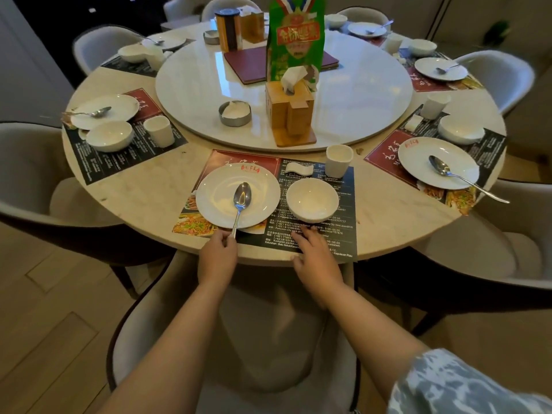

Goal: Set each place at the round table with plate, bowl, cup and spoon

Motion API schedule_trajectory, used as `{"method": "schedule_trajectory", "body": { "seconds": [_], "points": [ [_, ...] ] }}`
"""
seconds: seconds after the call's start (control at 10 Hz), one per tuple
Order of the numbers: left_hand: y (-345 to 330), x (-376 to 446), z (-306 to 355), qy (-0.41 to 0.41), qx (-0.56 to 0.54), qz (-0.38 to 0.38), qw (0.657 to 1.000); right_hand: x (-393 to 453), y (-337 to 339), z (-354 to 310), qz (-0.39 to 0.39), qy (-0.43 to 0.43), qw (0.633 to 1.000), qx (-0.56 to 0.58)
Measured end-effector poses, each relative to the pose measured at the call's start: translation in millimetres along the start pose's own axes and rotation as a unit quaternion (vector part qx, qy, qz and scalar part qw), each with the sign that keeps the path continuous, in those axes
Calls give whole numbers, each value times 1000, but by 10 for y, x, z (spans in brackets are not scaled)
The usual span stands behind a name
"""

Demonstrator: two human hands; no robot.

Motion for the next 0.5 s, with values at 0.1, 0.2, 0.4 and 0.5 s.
{"method": "schedule_trajectory", "body": {
  "seconds": [0.1, 0.2, 0.4, 0.5],
  "points": [
    [95, -122, 36, -51, 52, 58, 996, -82, 44, 31, -1, -9, 1000, 24],
    [159, -264, 95, -113, 83, 114, 983, -224, 128, 105, 19, -31, 997, 71],
    [-9, -599, 368, -207, 92, 66, 972, -703, 502, 307, 95, -73, 985, 125],
    [-122, -861, 508, -221, 64, 20, 973, -989, 746, 400, 140, -99, 975, 142]
  ]
}}
Point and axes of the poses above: each hand's wrist, its own x-axis towards the middle knuckle, its own y-axis out of the back of the hand, z = x × y, the point moved 4 cm from there along x, towards the middle knuckle, and after that the axes turned 6 degrees about y, right-handed, at the moved point
